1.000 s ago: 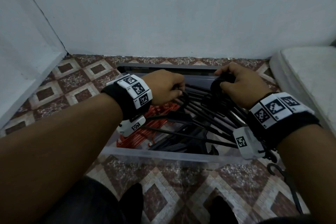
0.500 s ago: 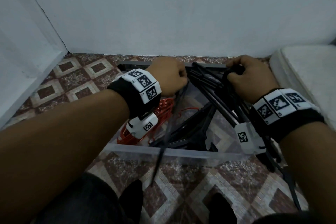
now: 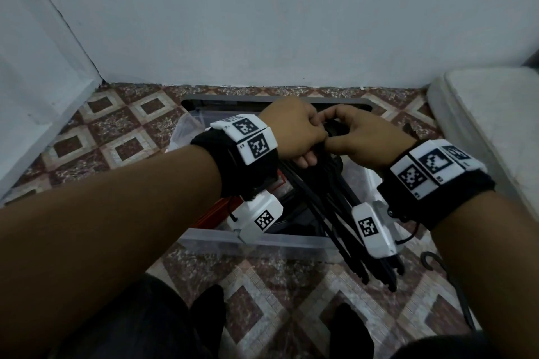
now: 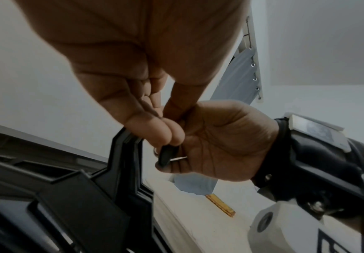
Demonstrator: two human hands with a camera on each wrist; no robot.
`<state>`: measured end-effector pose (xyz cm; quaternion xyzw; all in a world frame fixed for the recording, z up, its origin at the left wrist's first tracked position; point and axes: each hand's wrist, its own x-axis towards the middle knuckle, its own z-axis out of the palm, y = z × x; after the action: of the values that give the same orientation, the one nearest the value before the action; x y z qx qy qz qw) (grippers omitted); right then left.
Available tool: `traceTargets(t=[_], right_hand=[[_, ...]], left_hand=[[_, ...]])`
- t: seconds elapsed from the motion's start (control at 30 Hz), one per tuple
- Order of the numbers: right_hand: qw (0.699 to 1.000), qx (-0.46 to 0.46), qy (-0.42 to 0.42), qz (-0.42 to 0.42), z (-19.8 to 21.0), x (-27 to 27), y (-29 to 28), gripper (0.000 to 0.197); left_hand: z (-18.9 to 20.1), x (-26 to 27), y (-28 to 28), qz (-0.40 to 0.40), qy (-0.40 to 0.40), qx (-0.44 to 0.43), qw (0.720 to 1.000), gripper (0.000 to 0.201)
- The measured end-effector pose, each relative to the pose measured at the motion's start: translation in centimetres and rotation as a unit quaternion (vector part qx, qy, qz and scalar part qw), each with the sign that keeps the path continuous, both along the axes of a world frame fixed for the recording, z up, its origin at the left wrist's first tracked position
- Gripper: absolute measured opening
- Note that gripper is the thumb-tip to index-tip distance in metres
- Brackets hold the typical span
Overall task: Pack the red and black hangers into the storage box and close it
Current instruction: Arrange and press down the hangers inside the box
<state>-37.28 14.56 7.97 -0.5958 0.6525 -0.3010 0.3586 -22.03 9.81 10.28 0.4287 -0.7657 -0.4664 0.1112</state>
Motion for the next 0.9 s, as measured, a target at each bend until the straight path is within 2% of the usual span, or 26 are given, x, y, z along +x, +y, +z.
traceTargets(t=[0.1,0.23,0.3,0.33,0.4,0.43,0.47,0.53,0.57,0.67,0.8,0.9], right_hand=[[1.0,0.004,0.01,0.022,-0.1,0.0,0.0,0.053],[1.0,-0.002,0.003,0.009,-0.1,-0.5,-0.2,0.057],[1.0,-0.014,-0.003,-0.011,0.0,-0.9,-0.2,0.051],[1.0,-0.018,-0.009,-0.018,0.0,-1.1,-0.2,0.045],[0.999,-0.022,-0.022,-0.015,0.1,-1.3,-0.1,0.033],[0.999,-0.026,-0.023,-0.008,0.2,-1.3,0.0,0.029],[0.999,-0.031,-0.024,-0.001,0.3,-1.3,0.1,0.027],[0.999,-0.045,-0.024,0.01,0.7,-1.3,0.4,0.03],[0.998,-0.051,-0.026,0.017,0.9,-1.4,0.5,0.032],[0.997,-0.064,-0.04,0.034,1.5,-1.8,0.7,0.035],[0.992,-0.089,-0.086,0.026,1.8,-2.6,1.1,0.037],[0.991,-0.105,-0.085,0.011,1.7,-3.0,1.0,0.035]], left_hand=[[0.0,0.0,0.2,0.019,0.028,0.036,0.999,0.011],[0.1,0.4,0.3,0.008,0.091,0.065,0.994,0.017],[0.1,0.6,-0.2,0.024,0.13,0.071,0.989,0.015],[-0.1,0.9,-0.7,0.037,0.13,0.036,0.99,0.018],[-1.0,1.7,-2.5,0.012,0.033,-0.149,0.988,0.038],[-1.6,2.2,-3.4,-0.043,-0.049,-0.25,0.966,0.055],[-2.3,2.6,-4.1,-0.109,-0.123,-0.322,0.932,0.074],[-3.8,3.0,-4.6,-0.206,-0.213,-0.394,0.87,0.096],[-4.6,2.9,-4.7,-0.228,-0.233,-0.406,0.854,0.097],[-5.8,2.5,-4.7,-0.219,-0.251,-0.404,0.852,0.08],[-6.0,2.2,-4.7,-0.209,-0.235,-0.354,0.881,0.028],[-5.9,2.4,-5.1,-0.21,-0.213,-0.347,0.889,0.022]])
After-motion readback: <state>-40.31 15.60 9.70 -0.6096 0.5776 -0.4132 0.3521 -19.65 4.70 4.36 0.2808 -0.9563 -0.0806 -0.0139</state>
